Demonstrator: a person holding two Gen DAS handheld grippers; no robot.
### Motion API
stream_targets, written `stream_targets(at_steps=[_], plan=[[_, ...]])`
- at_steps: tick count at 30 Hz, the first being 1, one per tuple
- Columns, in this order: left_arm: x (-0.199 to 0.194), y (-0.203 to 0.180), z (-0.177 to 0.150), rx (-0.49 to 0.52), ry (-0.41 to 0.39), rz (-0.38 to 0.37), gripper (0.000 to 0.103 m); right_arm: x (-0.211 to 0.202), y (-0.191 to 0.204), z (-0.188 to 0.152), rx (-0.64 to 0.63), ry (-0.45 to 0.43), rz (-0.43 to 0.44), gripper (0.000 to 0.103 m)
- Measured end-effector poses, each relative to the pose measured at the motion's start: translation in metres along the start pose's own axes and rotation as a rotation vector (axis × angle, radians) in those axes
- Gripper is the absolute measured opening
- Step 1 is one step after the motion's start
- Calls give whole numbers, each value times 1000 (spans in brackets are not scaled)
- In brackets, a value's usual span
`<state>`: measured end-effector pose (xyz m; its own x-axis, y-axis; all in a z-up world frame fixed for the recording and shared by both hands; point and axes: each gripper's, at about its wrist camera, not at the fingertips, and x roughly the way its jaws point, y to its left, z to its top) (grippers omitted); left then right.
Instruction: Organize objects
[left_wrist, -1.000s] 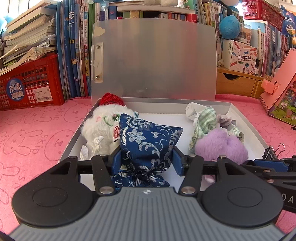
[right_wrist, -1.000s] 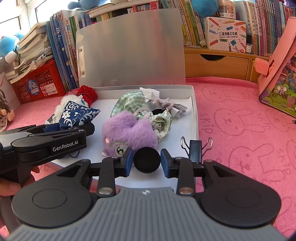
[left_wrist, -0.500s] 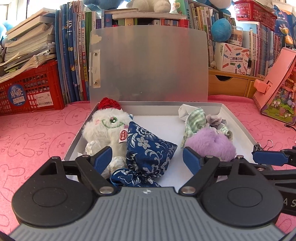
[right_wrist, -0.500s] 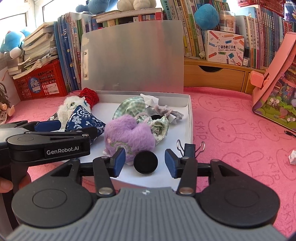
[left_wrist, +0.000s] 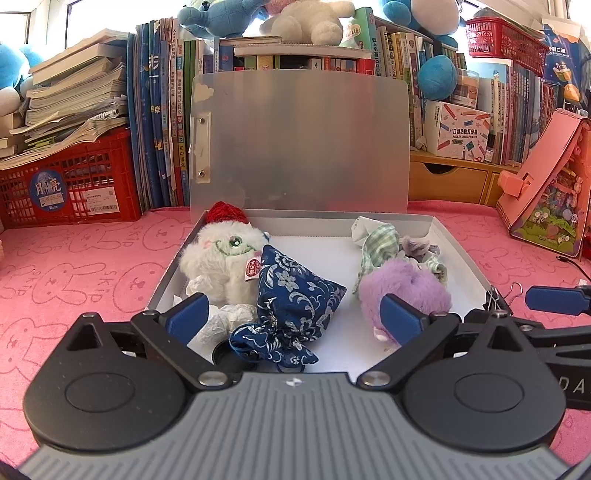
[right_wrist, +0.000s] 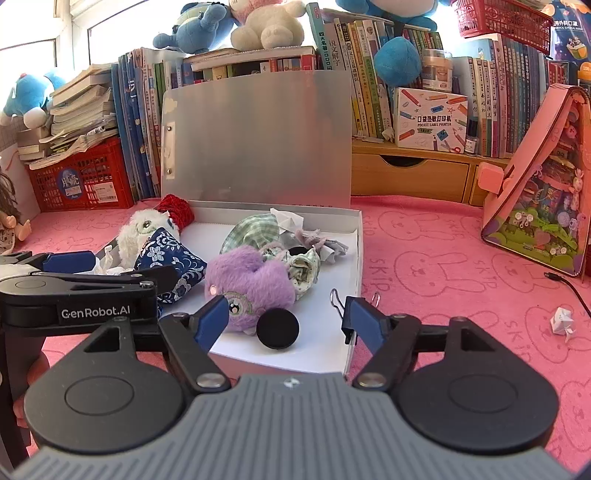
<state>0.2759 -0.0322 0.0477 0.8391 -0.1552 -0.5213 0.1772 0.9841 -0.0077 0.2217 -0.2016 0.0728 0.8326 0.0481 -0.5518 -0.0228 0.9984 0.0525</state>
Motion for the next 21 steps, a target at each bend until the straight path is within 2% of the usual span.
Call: stream_targets(at_steps=[4,21], plan=[[-9,0,-4,10,-10,24,102,-7,2,-3,-14,-13,-11,87],[-47,9,-35,-42,2,12,102,-37,4,-28,-12,-31,8,99]])
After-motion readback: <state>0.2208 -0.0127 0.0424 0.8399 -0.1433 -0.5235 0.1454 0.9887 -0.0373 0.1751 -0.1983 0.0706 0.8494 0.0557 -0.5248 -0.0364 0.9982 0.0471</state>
